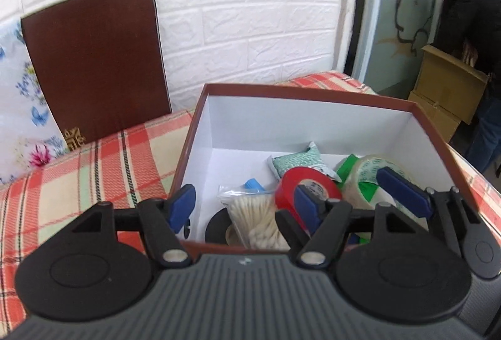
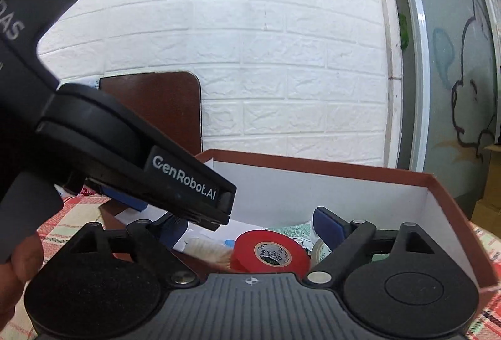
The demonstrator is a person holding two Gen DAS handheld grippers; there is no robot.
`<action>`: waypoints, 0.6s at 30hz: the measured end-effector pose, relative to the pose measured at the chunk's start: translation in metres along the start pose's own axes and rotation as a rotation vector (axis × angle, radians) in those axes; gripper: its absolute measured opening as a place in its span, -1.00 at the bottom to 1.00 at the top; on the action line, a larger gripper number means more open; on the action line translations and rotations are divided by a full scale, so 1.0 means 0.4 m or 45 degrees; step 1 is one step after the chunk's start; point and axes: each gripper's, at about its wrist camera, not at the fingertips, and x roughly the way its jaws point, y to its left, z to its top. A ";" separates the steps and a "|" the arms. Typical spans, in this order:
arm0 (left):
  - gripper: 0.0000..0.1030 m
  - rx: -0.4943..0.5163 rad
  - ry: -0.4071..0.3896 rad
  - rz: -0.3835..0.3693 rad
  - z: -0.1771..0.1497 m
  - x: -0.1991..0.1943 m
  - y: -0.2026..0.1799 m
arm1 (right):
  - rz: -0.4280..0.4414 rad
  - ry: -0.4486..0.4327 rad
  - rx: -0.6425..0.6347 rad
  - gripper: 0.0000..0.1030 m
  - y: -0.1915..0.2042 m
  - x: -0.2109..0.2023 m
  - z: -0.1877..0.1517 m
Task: Organize objects
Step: 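Drop the red tape roll from the left tool into the brown box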
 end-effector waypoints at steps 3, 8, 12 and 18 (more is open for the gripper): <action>0.40 -0.002 -0.026 -0.005 -0.013 -0.035 -0.003 | -0.024 -0.030 0.000 0.67 0.012 -0.046 -0.005; 0.43 0.011 -0.029 0.014 -0.051 -0.083 -0.001 | -0.066 -0.028 0.028 0.68 0.018 -0.138 -0.027; 0.46 0.011 -0.025 0.041 -0.088 -0.110 0.009 | -0.077 -0.022 0.038 0.69 0.031 -0.186 -0.047; 0.48 -0.025 0.015 0.079 -0.156 -0.130 0.049 | -0.034 0.107 0.063 0.69 0.063 -0.187 -0.083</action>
